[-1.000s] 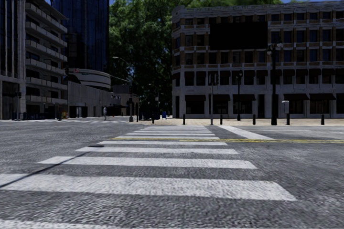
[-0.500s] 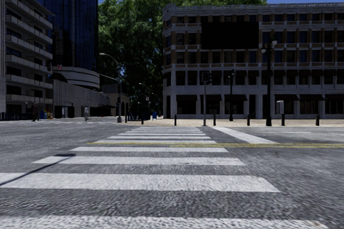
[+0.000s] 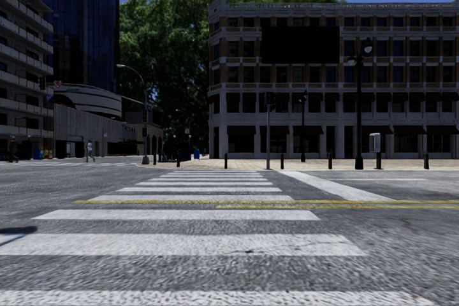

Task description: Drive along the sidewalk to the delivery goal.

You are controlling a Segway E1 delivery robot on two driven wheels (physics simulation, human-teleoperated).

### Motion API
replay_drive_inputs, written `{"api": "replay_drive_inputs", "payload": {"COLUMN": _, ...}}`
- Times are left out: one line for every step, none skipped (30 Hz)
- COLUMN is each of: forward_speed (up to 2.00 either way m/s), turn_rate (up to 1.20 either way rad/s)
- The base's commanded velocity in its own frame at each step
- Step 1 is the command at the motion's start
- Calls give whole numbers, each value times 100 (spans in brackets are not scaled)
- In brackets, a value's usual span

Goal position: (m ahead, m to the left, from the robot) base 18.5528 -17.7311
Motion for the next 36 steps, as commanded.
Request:
{"api": "replay_drive_inputs", "payload": {"forward_speed": 200, "turn_rate": -30}}
{"api": "replay_drive_inputs", "payload": {"forward_speed": 200, "turn_rate": -30}}
{"api": "replay_drive_inputs", "payload": {"forward_speed": 200, "turn_rate": -30}}
{"api": "replay_drive_inputs", "payload": {"forward_speed": 200, "turn_rate": -30}}
{"api": "replay_drive_inputs", "payload": {"forward_speed": 200, "turn_rate": -30}}
{"api": "replay_drive_inputs", "payload": {"forward_speed": 200, "turn_rate": -30}}
{"api": "replay_drive_inputs", "payload": {"forward_speed": 200, "turn_rate": -30}}
{"api": "replay_drive_inputs", "payload": {"forward_speed": 200, "turn_rate": -30}}
{"api": "replay_drive_inputs", "payload": {"forward_speed": 200, "turn_rate": -30}}
{"api": "replay_drive_inputs", "payload": {"forward_speed": 200, "turn_rate": -30}}
{"api": "replay_drive_inputs", "payload": {"forward_speed": 200, "turn_rate": -30}}
{"api": "replay_drive_inputs", "payload": {"forward_speed": 200, "turn_rate": -30}}
{"api": "replay_drive_inputs", "payload": {"forward_speed": 200, "turn_rate": -9}}
{"api": "replay_drive_inputs", "payload": {"forward_speed": 200, "turn_rate": -9}}
{"api": "replay_drive_inputs", "payload": {"forward_speed": 200, "turn_rate": 0}}
{"api": "replay_drive_inputs", "payload": {"forward_speed": 200, "turn_rate": 0}}
{"api": "replay_drive_inputs", "payload": {"forward_speed": 200, "turn_rate": 0}}
{"api": "replay_drive_inputs", "payload": {"forward_speed": 200, "turn_rate": 0}}
{"api": "replay_drive_inputs", "payload": {"forward_speed": 200, "turn_rate": 0}}
{"api": "replay_drive_inputs", "payload": {"forward_speed": 200, "turn_rate": 0}}
{"api": "replay_drive_inputs", "payload": {"forward_speed": 200, "turn_rate": 0}}
{"api": "replay_drive_inputs", "payload": {"forward_speed": 200, "turn_rate": 0}}
{"api": "replay_drive_inputs", "payload": {"forward_speed": 200, "turn_rate": 0}}
{"api": "replay_drive_inputs", "payload": {"forward_speed": 200, "turn_rate": 0}}
{"api": "replay_drive_inputs", "payload": {"forward_speed": 200, "turn_rate": 0}}
{"api": "replay_drive_inputs", "payload": {"forward_speed": 200, "turn_rate": 0}}
{"api": "replay_drive_inputs", "payload": {"forward_speed": 200, "turn_rate": 0}}
{"api": "replay_drive_inputs", "payload": {"forward_speed": 200, "turn_rate": 0}}
{"api": "replay_drive_inputs", "payload": {"forward_speed": 200, "turn_rate": 0}}
{"api": "replay_drive_inputs", "payload": {"forward_speed": 200, "turn_rate": 0}}
{"api": "replay_drive_inputs", "payload": {"forward_speed": 200, "turn_rate": 0}}
{"api": "replay_drive_inputs", "payload": {"forward_speed": 200, "turn_rate": 0}}
{"api": "replay_drive_inputs", "payload": {"forward_speed": 200, "turn_rate": 0}}
{"api": "replay_drive_inputs", "payload": {"forward_speed": 200, "turn_rate": 0}}
{"api": "replay_drive_inputs", "payload": {"forward_speed": 200, "turn_rate": 0}}
{"api": "replay_drive_inputs", "payload": {"forward_speed": 200, "turn_rate": 0}}
